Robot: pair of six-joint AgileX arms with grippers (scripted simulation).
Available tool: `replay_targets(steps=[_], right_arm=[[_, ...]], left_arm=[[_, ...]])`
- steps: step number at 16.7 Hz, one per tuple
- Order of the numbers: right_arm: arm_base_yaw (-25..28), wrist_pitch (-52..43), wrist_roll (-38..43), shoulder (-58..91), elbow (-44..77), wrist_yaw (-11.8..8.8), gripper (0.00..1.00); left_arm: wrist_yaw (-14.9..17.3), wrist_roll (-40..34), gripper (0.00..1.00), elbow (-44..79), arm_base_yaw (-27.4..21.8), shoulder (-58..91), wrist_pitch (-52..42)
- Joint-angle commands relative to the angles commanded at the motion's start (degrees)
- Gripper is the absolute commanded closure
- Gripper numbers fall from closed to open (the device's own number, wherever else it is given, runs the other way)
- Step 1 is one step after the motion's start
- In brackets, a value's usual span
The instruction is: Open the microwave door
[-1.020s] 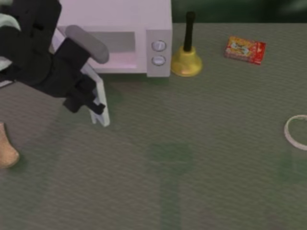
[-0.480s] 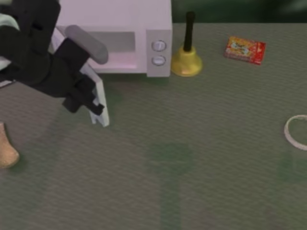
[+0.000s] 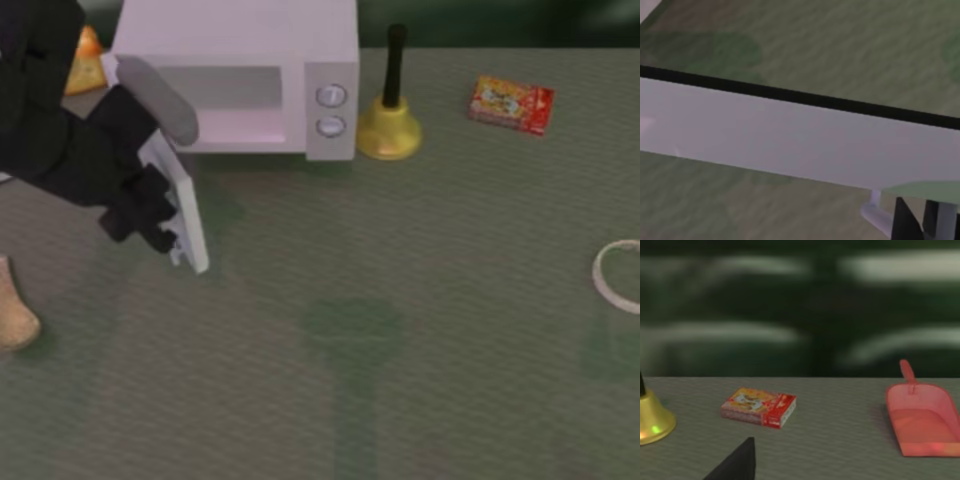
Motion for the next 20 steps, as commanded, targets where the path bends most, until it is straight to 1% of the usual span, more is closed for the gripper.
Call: replay_targets(steps=[20], right_arm=[[0.00, 0.00, 0.00, 0.00, 0.00, 0.00, 0.00]], left_arm=[[0.35, 0.75, 1.00, -0.03, 0.32, -0.14, -0.18]])
